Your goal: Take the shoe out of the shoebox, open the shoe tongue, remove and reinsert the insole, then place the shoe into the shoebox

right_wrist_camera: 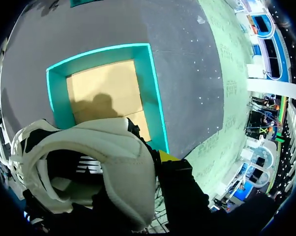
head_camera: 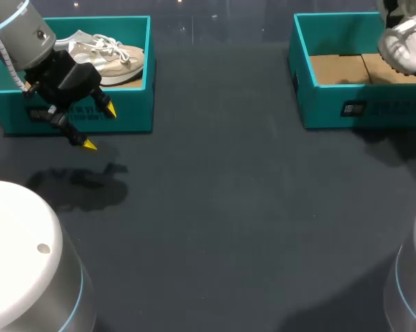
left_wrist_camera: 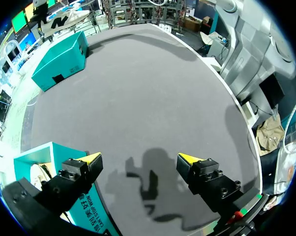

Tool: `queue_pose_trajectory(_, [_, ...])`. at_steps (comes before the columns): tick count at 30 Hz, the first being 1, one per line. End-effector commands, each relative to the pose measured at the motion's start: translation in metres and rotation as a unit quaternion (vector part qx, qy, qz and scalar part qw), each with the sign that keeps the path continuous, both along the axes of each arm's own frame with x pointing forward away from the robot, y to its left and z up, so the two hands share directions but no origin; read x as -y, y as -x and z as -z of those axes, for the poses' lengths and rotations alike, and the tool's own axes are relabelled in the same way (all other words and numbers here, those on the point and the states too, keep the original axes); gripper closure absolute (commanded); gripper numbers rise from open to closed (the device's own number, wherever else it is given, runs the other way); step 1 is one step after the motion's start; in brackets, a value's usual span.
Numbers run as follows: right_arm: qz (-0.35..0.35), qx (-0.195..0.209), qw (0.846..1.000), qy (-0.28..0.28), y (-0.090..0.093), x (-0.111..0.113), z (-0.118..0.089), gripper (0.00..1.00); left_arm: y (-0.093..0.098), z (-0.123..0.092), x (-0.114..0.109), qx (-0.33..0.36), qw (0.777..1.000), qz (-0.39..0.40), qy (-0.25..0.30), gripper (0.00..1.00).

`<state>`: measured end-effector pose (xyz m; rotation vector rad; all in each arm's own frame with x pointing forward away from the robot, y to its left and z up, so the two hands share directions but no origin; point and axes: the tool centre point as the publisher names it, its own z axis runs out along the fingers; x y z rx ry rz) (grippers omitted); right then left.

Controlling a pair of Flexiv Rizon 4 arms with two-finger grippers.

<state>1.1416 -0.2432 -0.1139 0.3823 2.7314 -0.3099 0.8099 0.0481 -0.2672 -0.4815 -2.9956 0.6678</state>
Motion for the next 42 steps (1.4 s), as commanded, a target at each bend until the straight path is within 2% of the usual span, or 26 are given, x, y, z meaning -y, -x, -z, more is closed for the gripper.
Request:
queue_pose_trajectory(1, [0.269,0.027,0.962,-0.044,0.037,0.023,0.004,1.0,0.001,-0.001,0.0,0.0,1.0,0.0,-0.001,0.0])
queue_pose_trajectory(4, [0.359,-0.004,0.932,-0.049,0.057,0.035,0.01,1.0,0.001,-0.001,0.0,0.0,1.0,0.0,-0.001,0.0])
queue_pose_trajectory(17, [0.359,-0.004,0.932,-0.049,0.057,0.035,0.01,1.0,0.001,-0.001,0.0,0.0,1.0,0.0,-0.001,0.0])
queue_pose_trajectory(21, [0.482,0.059,0.869,-0.091,0.052,0.055,0.005,1.0,0.001,-0.001,0.0,0.0,1.0,0.0,-0.001,0.0])
queue_pose_trajectory(22, [0.499,0.077,0.859,-0.084,0.052,0.059,0.005,1.0,0.001,-0.001,0.0,0.0,1.0,0.0,-0.001,0.0])
queue_pose_trajectory(23, [0.531,0.104,0.838,-0.068,0.053,0.063,0.005,1.0,0.001,-0.001,0.0,0.0,1.0,0.0,-0.001,0.0])
queue_pose_trajectory(27, [0.582,0.155,0.793,-0.096,0.062,0.075,0.009,1.0,0.001,-0.001,0.0,0.0,1.0,0.0,-0.001,0.0])
queue_pose_trajectory(30, [0.622,0.193,0.757,-0.059,0.071,0.076,0.013,1.0,0.001,-0.001,0.0,0.0,1.0,0.0,-0.001,0.0])
queue_pose_trajectory(42, [0.622,0.193,0.757,-0.059,0.071,0.076,0.013,1.0,0.001,-0.001,0.0,0.0,1.0,0.0,-0.001,0.0])
